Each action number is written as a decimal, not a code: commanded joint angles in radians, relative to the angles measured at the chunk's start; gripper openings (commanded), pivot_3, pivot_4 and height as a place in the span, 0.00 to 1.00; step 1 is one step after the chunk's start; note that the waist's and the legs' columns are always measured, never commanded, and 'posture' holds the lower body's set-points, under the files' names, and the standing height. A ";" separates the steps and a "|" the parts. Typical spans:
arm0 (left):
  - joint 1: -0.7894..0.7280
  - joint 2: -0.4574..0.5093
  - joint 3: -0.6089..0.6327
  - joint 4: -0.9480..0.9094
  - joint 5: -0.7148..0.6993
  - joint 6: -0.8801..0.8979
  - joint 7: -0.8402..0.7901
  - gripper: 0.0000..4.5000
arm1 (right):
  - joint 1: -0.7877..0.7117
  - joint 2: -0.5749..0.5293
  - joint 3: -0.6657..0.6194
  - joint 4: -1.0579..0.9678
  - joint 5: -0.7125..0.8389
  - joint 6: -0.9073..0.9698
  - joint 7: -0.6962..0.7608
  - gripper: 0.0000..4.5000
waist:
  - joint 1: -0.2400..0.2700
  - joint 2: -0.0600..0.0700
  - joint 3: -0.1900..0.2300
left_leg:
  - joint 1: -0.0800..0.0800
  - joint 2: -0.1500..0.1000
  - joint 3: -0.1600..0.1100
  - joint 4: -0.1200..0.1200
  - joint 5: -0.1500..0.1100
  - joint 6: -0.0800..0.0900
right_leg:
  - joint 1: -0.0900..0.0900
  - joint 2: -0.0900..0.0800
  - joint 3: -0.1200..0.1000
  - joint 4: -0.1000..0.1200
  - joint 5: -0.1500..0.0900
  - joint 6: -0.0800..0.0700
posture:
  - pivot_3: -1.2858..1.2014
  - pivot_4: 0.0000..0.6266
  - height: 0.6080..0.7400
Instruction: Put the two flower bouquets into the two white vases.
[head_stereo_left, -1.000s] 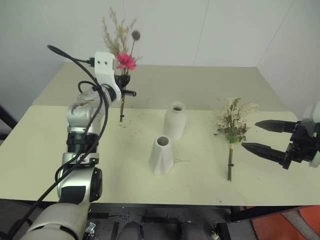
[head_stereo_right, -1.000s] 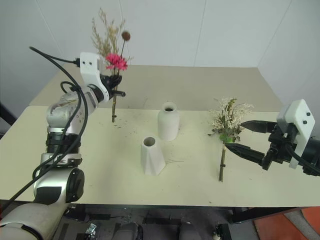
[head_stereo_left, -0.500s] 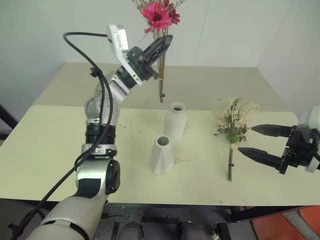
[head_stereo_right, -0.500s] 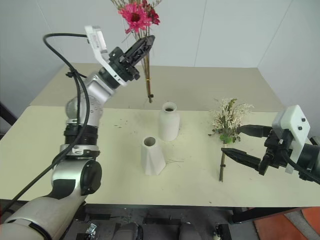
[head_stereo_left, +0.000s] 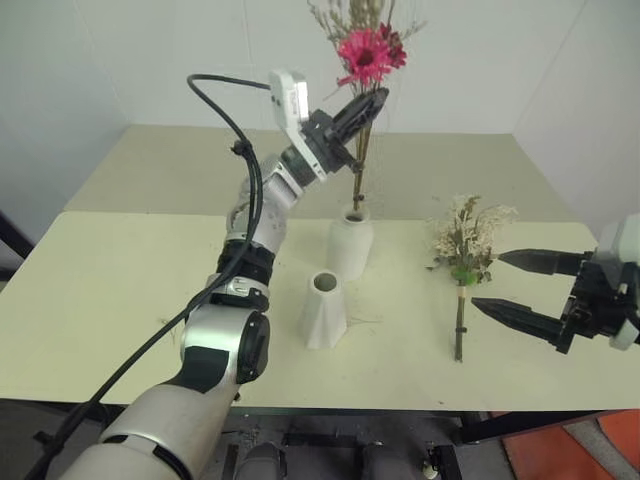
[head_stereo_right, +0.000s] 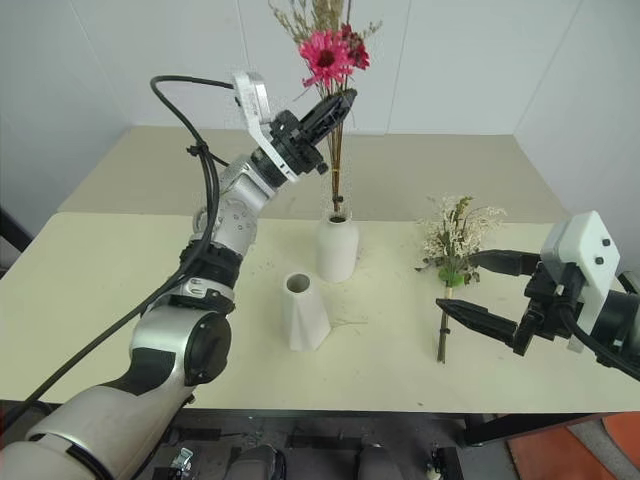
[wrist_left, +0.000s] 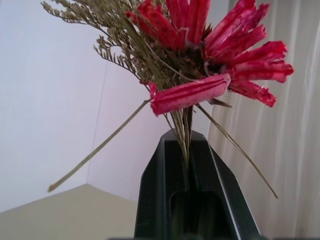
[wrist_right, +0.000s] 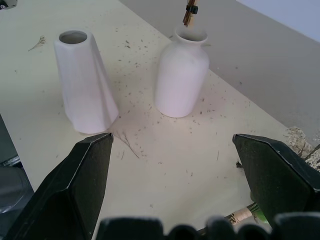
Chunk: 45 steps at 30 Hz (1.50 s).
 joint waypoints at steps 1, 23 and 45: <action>-0.027 -0.010 -0.013 0.014 0.034 -0.060 0.018 0.01 | -0.002 -0.014 -0.053 -0.028 0.020 0.006 -0.010 1.00 | 0.000 0.000 0.000 | 0.000 0.000 0.000 0.000 0.000 0.000 | 0.000 0.000 0.000 0.000 0.000 0.000 | 0.52 0.24 1.00; 0.105 0.044 -0.054 -0.116 0.093 -0.029 0.008 0.96 | 0.022 -0.021 -0.075 -0.047 0.024 0.009 -0.015 1.00 | -0.001 0.000 0.000 | 0.000 0.000 0.000 0.000 0.000 0.000 | 0.000 0.000 0.000 0.001 0.000 0.000 | 0.52 0.24 1.00; 0.524 0.542 -0.032 -0.788 -0.075 0.374 -0.159 0.99 | 0.017 -0.041 -0.016 -0.007 -0.028 0.010 -0.036 1.00 | -0.001 0.001 -0.001 | 0.002 0.001 0.000 0.001 0.000 0.000 | 0.002 0.000 0.000 0.001 0.000 0.000 | 0.52 0.24 1.00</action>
